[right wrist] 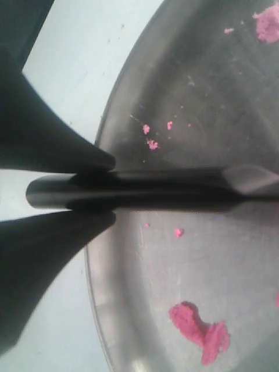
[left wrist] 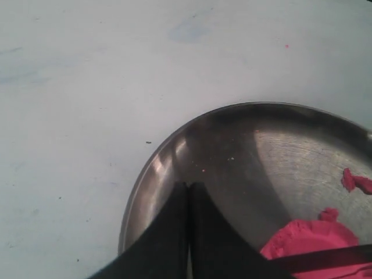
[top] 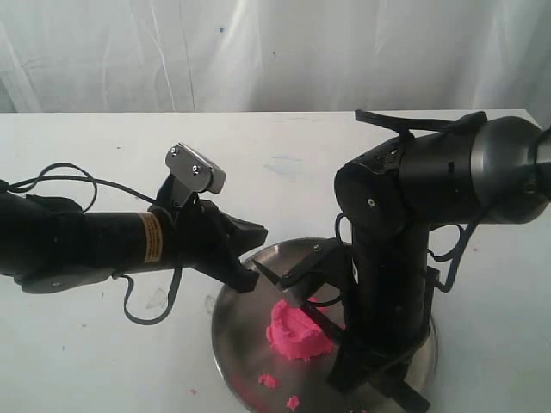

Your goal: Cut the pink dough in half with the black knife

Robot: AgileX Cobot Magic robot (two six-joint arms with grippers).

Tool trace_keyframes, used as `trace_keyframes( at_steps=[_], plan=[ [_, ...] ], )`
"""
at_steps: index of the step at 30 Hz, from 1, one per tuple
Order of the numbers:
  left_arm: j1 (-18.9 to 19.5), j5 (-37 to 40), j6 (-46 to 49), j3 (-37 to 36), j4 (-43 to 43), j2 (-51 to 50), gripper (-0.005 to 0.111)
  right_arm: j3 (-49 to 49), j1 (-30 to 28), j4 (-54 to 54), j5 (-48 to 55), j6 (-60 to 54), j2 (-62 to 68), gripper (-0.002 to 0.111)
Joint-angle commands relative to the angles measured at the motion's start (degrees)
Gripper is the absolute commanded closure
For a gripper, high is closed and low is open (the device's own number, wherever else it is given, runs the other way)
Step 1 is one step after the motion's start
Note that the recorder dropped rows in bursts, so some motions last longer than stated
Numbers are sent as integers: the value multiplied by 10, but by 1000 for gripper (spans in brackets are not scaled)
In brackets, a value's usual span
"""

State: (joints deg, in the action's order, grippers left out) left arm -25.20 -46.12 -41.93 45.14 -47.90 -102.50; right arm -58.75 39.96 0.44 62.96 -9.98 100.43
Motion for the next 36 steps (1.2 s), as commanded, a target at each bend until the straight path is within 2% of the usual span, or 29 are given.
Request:
trace_keyframes(
  at_steps=[1, 15, 21, 32, 33, 34, 36],
  plan=[
    [-2, -17, -5, -4, -5, -24, 107, 2, 0, 2, -1, -1, 0, 108],
    [-2, 15, 12, -4, -5, -67, 107, 2, 0, 4, -1, -1, 0, 108],
    [-2, 53, 21, -4, -5, -69, 107, 2, 0, 4, -2, -1, 0, 108],
    [-2, 57, 24, -4, -5, -69, 107, 2, 0, 4, -10, -1, 0, 108],
    [-1, 52, 32, -4, -5, -69, 107, 2, 0, 4, -10, -1, 0, 108],
    [-1, 70, 81, -4, -5, -65, 107, 2, 0, 4, -10, -1, 0, 108],
    [-1, 178, 186, -4, -4, -49, 107, 2, 0, 4, -10, -1, 0, 108]
  ],
)
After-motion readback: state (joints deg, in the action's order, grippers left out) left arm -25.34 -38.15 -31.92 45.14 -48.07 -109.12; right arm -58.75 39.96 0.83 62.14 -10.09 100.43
